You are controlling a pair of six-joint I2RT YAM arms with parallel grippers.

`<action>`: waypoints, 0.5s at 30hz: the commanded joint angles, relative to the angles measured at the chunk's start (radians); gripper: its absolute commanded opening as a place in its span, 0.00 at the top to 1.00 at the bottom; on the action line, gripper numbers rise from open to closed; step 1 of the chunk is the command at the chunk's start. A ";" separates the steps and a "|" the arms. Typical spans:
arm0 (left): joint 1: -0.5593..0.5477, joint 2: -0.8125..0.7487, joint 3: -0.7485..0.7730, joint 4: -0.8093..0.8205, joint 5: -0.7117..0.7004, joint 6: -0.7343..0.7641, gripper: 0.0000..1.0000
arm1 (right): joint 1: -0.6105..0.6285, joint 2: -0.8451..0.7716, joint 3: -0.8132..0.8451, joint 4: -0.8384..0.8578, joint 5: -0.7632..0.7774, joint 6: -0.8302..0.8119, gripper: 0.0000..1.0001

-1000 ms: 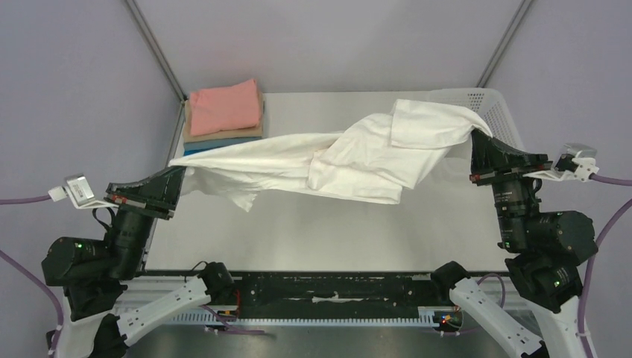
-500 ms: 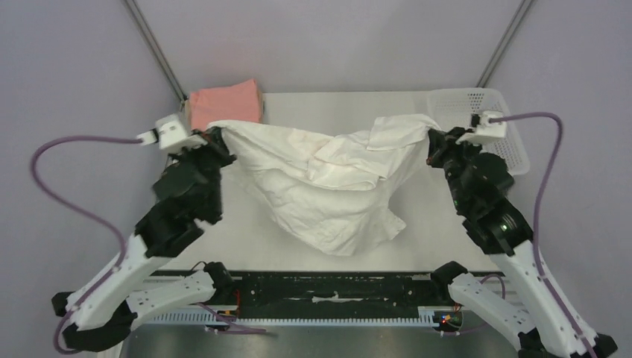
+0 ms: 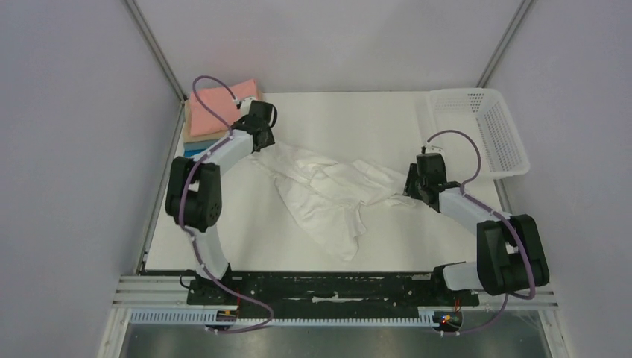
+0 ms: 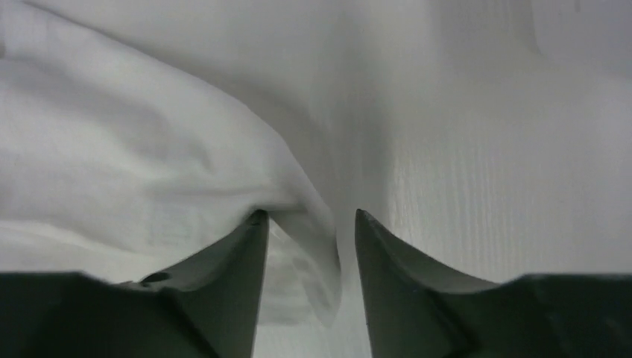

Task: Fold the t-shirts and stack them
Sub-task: Flatten out the tshirt

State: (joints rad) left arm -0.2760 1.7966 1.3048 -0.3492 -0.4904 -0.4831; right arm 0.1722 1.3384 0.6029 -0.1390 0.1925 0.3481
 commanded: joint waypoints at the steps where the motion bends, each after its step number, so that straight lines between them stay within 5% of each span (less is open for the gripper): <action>1: 0.020 0.158 0.297 -0.112 0.135 -0.047 0.26 | -0.008 0.042 0.143 0.085 0.043 -0.063 0.34; 7: -0.012 0.035 0.194 -0.054 0.301 -0.056 0.18 | 0.003 -0.069 0.146 0.161 -0.035 -0.256 0.02; 11: -0.127 -0.166 -0.063 0.056 0.427 -0.035 0.17 | 0.006 -0.148 0.097 0.197 -0.028 -0.283 0.02; 15: -0.384 -0.346 -0.302 0.157 0.478 0.012 0.17 | 0.005 -0.226 0.036 0.185 0.013 -0.232 0.02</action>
State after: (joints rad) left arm -0.4393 1.5929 1.1698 -0.3088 -0.1455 -0.5079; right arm 0.1768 1.1767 0.6949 0.0177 0.1780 0.1135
